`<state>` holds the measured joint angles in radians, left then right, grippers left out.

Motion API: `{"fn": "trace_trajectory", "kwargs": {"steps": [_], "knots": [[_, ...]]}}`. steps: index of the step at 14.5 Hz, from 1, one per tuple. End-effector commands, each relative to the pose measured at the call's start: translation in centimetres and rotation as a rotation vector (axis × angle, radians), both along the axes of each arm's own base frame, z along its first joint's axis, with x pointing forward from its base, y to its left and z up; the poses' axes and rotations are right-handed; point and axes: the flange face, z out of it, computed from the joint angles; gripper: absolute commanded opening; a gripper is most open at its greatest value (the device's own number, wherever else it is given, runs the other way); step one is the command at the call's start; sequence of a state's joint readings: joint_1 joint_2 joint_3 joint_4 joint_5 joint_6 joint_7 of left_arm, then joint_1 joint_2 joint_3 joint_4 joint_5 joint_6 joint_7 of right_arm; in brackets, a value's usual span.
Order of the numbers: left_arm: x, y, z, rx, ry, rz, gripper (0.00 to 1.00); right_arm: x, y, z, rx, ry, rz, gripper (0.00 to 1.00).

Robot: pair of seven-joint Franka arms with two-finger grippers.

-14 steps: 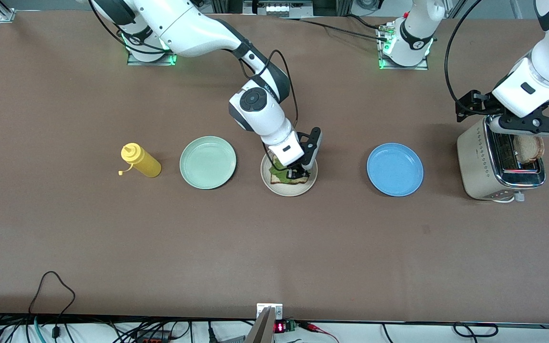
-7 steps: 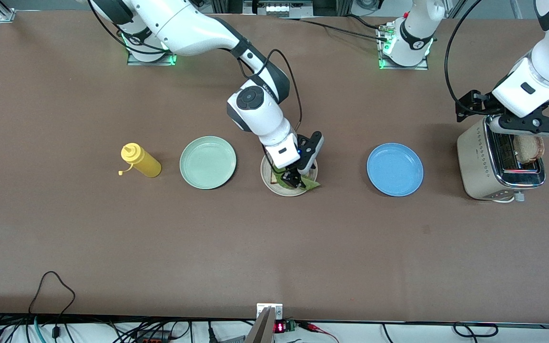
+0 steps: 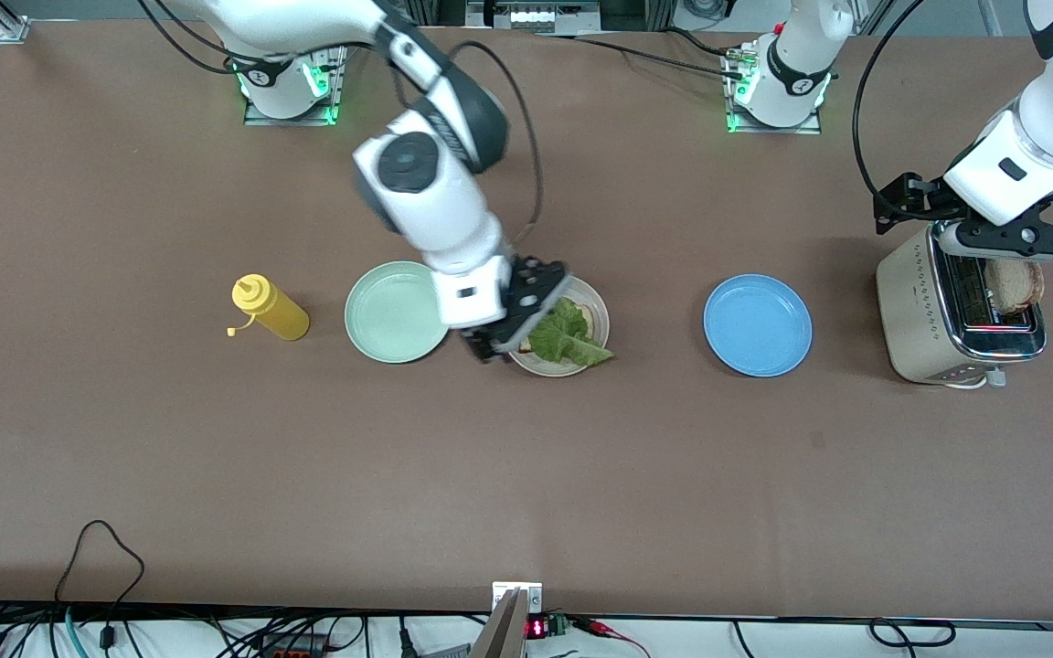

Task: Make sandwich in beige plate with both arms
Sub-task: 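Draw the right gripper back while the left gripper reaches the toaster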

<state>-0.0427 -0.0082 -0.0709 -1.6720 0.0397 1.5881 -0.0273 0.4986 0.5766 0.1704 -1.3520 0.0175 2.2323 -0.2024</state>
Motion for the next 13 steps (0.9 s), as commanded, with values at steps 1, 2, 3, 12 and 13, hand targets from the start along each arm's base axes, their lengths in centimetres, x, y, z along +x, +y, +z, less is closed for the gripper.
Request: {"fn": "trace_trajectory", "kwargs": {"steps": [1,2,3,12,13], "knots": [[0.0,0.1,0.4,0.011,-0.003,-0.01,1.0,1.1,-6.0,3.4,-0.043,0.073,-0.086,1.0],[0.0,0.1,0.2,0.014,0.004,-0.009,1.0,1.6,-8.2,4.3,-0.056,0.094,-0.117,1.0],[-0.1,0.4,0.1,0.013,0.015,-0.003,1.0,2.1,-10.2,5.2,-0.067,0.119,-0.162,1.0],[0.9,16.3,-3.2,-0.013,0.076,0.1,1.0,2.6,-27.0,11.4,-0.156,0.305,-0.575,1.0],[0.9,18.1,-4.1,-0.018,0.089,0.108,1.0,2.2,-28.0,11.9,-0.168,0.328,-0.619,1.0]]}}
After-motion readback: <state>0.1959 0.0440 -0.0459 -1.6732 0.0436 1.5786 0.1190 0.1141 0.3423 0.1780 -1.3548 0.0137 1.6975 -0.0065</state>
